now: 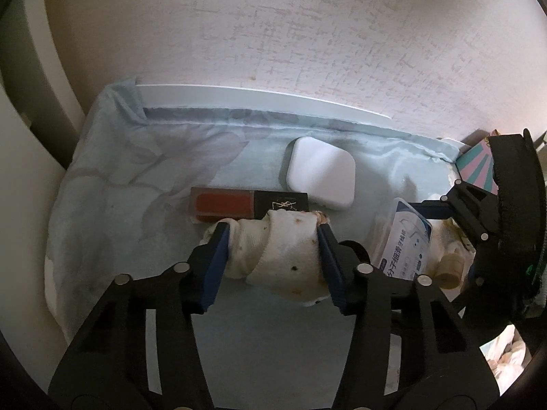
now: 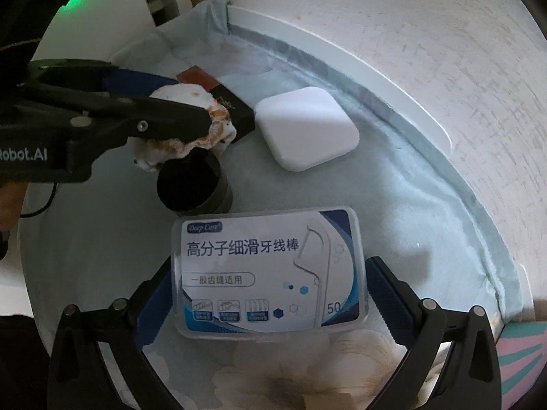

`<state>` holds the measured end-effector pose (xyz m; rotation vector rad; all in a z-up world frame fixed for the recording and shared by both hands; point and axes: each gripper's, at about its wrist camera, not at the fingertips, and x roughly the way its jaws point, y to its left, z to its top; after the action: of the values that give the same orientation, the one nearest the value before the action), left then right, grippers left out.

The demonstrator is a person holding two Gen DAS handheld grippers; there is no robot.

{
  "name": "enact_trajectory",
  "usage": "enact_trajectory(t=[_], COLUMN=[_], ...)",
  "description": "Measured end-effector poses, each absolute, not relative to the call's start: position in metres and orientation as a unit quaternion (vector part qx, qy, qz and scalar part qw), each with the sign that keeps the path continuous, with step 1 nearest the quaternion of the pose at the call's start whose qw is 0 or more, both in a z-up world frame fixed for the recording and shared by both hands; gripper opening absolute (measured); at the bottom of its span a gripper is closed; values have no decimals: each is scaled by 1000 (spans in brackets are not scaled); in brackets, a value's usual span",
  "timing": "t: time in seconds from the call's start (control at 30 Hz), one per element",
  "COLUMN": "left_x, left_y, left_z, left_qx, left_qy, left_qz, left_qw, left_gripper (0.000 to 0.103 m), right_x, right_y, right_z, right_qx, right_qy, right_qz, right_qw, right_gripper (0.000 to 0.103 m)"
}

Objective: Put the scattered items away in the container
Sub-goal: 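Grasp white cloth plush with left tool while right tool grasps clear floss box, then carry plush and floss box to the cardboard box and open both tools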

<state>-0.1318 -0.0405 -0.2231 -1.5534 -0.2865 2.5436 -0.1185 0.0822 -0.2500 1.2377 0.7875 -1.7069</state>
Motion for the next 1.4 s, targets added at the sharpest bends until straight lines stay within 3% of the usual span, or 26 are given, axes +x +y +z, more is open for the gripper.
enact_trajectory(t=[0.1,0.17,0.4,0.7,1.1,1.4], left_x=[-129,-127,-118,-115,-121,-118], left_y=[-42,-42,-41,-15,117,250], left_z=[-220,-217,-190,-103,-17,-33], left_qx=[-515,-513,-497,-451,-409,-425], left_qy=[-97,-94,-91,-72,-7,23], left_qz=[849,850,861,886,896,865], left_qw=[73,70,67,76,175,265], left_gripper=[33,32,31,31,31,31], right_x=[-118,-115,-109,-114,-130,-122], right_y=[84,86,86,109,257,357], right_z=[-248,-242,-227,-137,-21,-36], right_qx=[492,482,472,436,416,446], right_qy=[312,312,312,284,244,232], right_qz=[-686,-688,-689,-718,-780,-793], right_qw=[435,444,453,461,398,344], right_gripper=[98,87,87,87,87,87])
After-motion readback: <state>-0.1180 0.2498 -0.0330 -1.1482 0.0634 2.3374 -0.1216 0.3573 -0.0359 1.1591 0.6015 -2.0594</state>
